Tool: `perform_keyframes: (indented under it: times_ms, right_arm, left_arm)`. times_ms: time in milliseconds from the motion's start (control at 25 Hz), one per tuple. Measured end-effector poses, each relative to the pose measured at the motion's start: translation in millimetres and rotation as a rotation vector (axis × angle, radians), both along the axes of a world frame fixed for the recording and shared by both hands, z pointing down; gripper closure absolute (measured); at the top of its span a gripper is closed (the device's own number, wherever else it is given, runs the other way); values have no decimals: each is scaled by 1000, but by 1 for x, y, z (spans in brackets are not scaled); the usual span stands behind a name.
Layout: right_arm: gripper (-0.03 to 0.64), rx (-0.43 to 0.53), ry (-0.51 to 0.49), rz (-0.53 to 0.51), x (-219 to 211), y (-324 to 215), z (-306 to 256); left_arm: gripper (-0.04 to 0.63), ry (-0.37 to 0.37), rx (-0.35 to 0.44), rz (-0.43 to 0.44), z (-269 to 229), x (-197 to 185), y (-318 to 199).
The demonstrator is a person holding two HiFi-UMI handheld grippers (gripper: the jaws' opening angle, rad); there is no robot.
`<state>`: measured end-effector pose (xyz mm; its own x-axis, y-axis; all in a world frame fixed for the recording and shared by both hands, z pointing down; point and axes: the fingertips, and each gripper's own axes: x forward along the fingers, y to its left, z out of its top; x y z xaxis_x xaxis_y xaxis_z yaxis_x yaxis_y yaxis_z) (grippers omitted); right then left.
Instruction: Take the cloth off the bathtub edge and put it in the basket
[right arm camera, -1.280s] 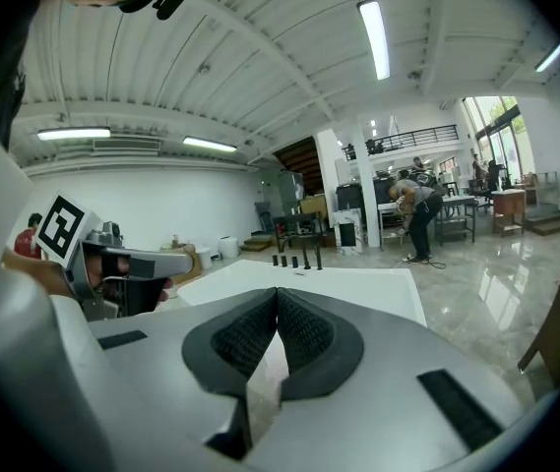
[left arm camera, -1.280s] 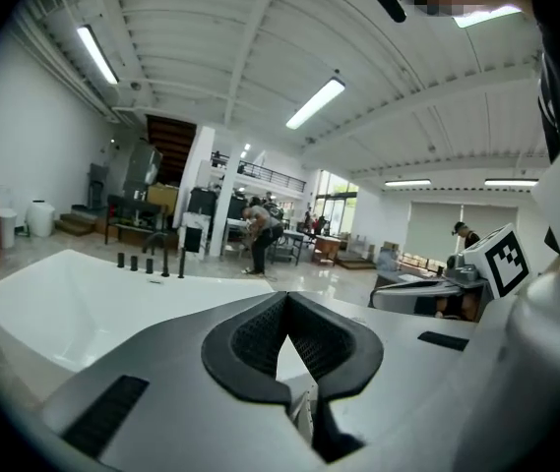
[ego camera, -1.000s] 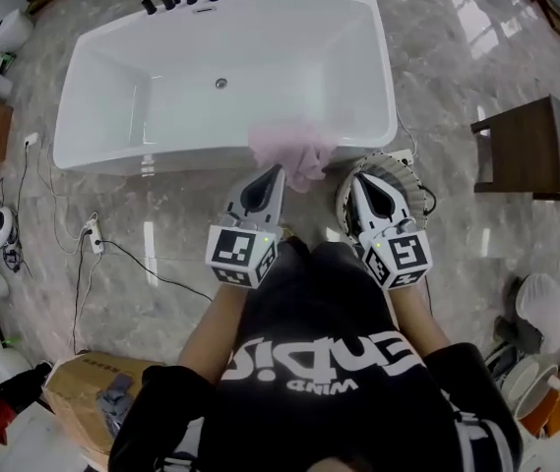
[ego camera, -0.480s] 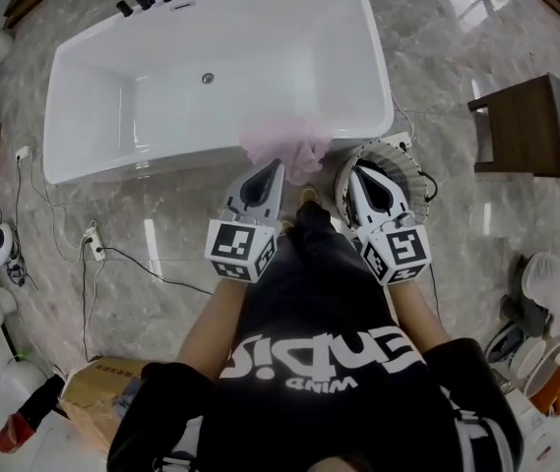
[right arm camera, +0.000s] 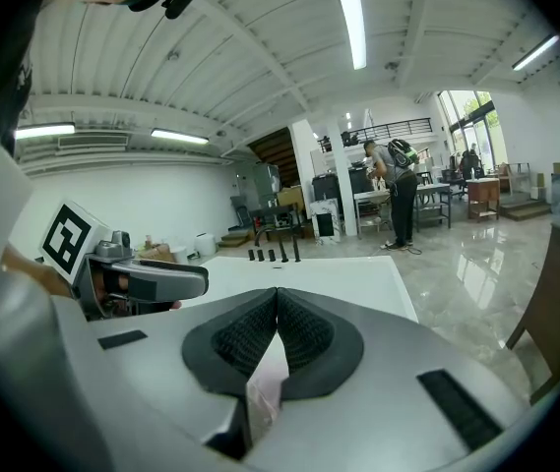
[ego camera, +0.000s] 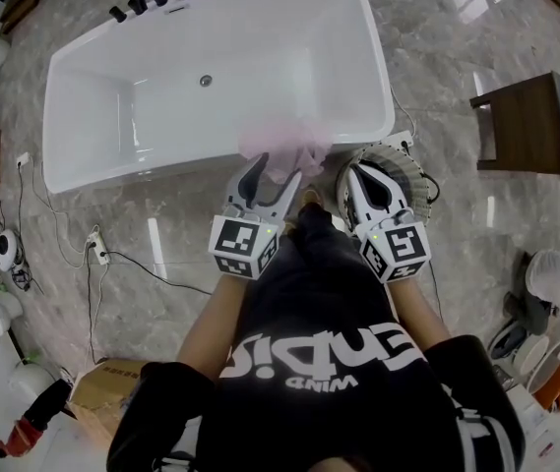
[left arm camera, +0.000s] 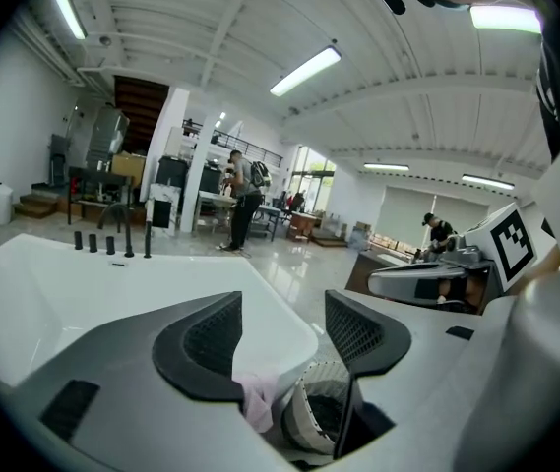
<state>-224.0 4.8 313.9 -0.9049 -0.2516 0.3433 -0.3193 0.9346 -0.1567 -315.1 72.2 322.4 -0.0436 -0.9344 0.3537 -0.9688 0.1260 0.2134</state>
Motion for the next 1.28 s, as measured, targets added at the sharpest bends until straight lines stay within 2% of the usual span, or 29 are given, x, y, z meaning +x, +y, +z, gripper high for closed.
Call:
perform_keyframes:
  times_ms: [80,200,480,680,1040,1280]
  right_arm:
    - [604,-2,2,0,-2,-5,1]
    - [604,-8,3,1,-6,-12,3]
    - [604,-29,9,-2,-8,-24,11]
    - [604,-52,33,-22,-17,-33,31]
    - [604,-105,56,-33,-32,-47,100]
    - [604,-110,88,-46,-41,-47,158]
  left_arm:
    - [304,-1,-21,18,4,1,-5]
    - [263,-1,-45,38,11,2,-12]
    - [262,28,-71,64,24,1,-23]
    - [264,39,-120,73,50,-5,-30]
    - [264,43,-201,98,139,-28,-51]
    - [265,9,-236,153,209,-44,-70]
